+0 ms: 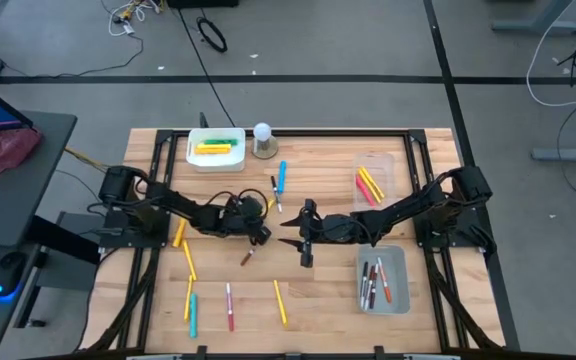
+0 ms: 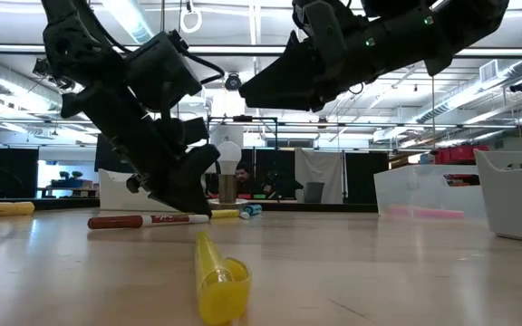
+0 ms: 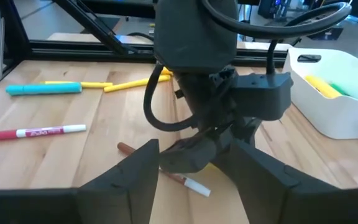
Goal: Pick & Place Markers
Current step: Put the yellow pen into the transparent bin
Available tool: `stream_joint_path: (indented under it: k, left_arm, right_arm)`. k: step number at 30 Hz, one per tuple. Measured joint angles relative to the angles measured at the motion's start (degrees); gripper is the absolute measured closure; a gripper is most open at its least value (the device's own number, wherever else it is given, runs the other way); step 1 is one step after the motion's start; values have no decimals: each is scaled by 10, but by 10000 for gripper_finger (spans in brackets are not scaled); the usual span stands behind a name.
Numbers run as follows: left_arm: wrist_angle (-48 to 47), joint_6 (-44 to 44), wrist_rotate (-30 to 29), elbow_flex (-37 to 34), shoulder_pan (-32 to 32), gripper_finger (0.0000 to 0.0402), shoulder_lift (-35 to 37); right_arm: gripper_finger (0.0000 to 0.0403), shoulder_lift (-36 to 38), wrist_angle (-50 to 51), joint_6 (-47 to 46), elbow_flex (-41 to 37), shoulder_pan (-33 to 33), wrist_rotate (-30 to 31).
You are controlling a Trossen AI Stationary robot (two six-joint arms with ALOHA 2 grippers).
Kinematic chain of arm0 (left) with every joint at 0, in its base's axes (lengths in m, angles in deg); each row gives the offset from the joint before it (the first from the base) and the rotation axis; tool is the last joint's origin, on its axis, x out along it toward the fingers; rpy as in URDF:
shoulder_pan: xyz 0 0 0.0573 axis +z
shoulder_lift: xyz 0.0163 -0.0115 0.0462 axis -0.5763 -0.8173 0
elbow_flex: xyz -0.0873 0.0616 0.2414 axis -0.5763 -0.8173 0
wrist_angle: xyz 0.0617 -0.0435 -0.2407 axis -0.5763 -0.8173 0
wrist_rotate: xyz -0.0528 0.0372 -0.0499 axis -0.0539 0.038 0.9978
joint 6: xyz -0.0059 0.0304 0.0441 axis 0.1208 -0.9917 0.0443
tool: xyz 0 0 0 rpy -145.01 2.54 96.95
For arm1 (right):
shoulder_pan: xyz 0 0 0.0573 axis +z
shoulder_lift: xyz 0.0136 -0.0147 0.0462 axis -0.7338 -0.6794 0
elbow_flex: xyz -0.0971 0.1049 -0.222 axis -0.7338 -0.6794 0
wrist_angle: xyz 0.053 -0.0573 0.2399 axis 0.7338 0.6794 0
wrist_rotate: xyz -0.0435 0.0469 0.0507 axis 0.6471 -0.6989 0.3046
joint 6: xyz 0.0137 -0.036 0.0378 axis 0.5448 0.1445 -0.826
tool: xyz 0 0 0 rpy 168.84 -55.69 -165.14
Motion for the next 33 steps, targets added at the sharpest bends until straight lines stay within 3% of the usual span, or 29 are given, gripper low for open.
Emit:
stream_joint_path:
  k: [4, 12, 16, 20, 26, 30, 33]
  left_arm:
    - [-33, 9, 3, 0, 0, 367, 8]
    - [-165, -3, -5, -8, -19, 368, 110]
    - [-174, -11, -38, -6, -46, 368, 170]
    - [-84, -90, -55, -4, -80, 368, 197]
    - [115, -248, -53, -5, -117, 368, 183]
    - [220, -306, -24, -5, -125, 367, 161]
    - [281, -336, 8, -5, -125, 365, 142]
  right_arm:
    - [201, 0, 2, 0, 0, 0, 0]
    - [201, 0, 51, -22, 0, 0, 0]
    - [201, -2, 77, -38, 0, 0, 1]
    - [201, -15, 25, -46, -25, 0, 0]
    - [201, -40, -208, -69, -124, -3, 0]
    - [201, -55, -372, -62, -155, 1, -19]
    - [201, -58, -431, -43, -152, 7, -29]
